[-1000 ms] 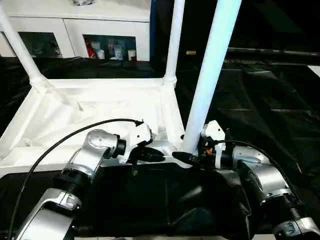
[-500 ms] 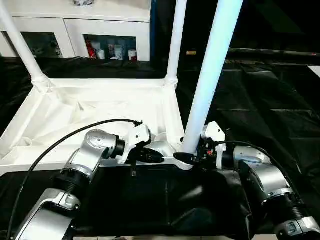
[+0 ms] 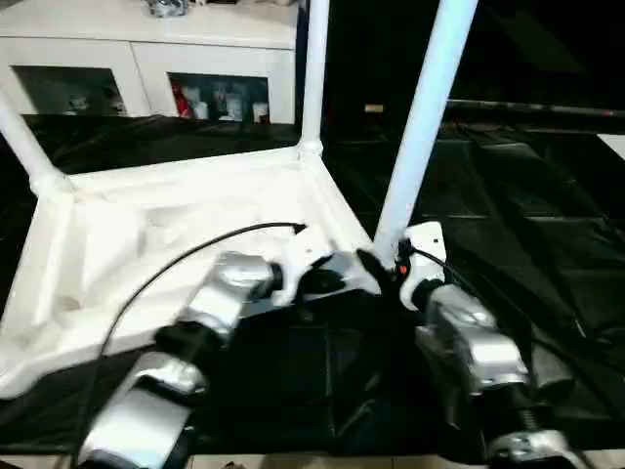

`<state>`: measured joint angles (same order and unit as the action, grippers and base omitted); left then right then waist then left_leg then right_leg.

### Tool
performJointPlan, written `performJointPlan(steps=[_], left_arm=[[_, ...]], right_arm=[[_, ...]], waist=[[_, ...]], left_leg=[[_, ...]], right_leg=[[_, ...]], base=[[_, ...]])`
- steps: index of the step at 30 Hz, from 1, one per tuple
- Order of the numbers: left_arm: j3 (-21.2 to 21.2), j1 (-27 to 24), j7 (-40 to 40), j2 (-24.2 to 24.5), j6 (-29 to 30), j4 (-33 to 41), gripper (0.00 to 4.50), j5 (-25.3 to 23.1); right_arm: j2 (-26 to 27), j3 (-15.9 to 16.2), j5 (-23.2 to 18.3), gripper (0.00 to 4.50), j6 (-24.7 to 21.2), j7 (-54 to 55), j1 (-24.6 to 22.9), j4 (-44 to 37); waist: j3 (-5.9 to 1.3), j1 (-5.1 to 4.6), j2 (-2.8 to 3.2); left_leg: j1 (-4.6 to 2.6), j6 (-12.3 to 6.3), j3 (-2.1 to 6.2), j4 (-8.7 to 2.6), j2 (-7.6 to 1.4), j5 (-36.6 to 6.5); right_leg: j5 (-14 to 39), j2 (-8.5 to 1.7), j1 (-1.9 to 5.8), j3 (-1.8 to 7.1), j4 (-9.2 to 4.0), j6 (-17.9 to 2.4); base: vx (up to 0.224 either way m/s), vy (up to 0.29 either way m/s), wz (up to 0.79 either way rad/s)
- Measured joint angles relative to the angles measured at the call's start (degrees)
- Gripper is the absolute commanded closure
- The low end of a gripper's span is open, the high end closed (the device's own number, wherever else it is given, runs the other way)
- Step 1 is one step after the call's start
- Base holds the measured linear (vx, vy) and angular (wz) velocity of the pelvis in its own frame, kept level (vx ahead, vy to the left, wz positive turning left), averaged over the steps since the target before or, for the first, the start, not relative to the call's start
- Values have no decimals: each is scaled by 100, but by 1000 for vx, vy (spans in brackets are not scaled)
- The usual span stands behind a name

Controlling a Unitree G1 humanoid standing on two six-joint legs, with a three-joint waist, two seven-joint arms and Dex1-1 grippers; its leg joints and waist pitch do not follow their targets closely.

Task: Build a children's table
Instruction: Rotate leg to tighten

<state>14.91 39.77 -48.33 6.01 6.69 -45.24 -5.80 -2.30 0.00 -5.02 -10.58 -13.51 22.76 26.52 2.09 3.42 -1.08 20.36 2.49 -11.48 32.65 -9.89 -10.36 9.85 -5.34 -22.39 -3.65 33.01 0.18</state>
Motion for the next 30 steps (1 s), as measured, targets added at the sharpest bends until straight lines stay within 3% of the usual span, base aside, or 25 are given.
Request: performJointPlan(steps=[2, 3, 9, 13, 18, 25, 30], left_arm=[[0, 1, 18, -12, -8, -5, 450, -19], [0, 1, 15, -10, -16, -6, 450, -19], [-7, -15, -183, 127, -99, 11, 450, 46], [-41, -126, -640, 462, -305, 100, 450, 144], [-88, -398, -1481, 856, -383, 463, 450, 386], [-58, -616, -2301, 1263, -301, 857, 450, 575], [-64, -673, -2380, 1346, -292, 938, 450, 611]], right_arm=[[9, -1, 19, 186, 10, 30, 2, 5], [9, -2, 19, 152, 19, 20, 1, 5], [-147, -19, -165, 98, -58, -615, 0, -48], [-990, 491, -163, 98, -120, -2011, -39, -245], [-1490, 668, -395, 98, -202, -3234, -78, -454], [-1664, 745, -719, 98, -362, -4068, -81, -618], [-1669, 831, -764, 136, -400, -4264, -81, -616]], waist=[[0, -2, 1], [0, -2, 1], [1, -14, 3], [4, -24, 9], [1, -52, 20], [4, -12, 16], [10, -34, 5]], left_leg=[[-3, 0, 2, 0, 0, 0], [-5, 0, 3, 0, 0, 0], [-3, 0, 6, -12, -1, 0], [-6, 0, 6, -33, -5, 0], [-3, 0, 7, -54, -10, 0], [17, 0, -2, -34, -12, 1], [14, 0, -7, -33, -11, 0]], right_leg=[[1, 0, 6, -1, -1, 1], [1, 0, 8, -1, 0, 1], [1, 1, 3, -6, 1, 1], [-1, 5, -2, -10, 7, 1], [-2, 10, -19, -17, 14, -1], [-16, 10, -47, -8, 17, -27], [-16, 9, -48, -4, 17, -27]], base=[[0, 0, 0], [0, 0, 0], [0, 0, 0], [0, 0, 0], [0, 0, 0], [0, 0, 0], [0, 0, 0]])
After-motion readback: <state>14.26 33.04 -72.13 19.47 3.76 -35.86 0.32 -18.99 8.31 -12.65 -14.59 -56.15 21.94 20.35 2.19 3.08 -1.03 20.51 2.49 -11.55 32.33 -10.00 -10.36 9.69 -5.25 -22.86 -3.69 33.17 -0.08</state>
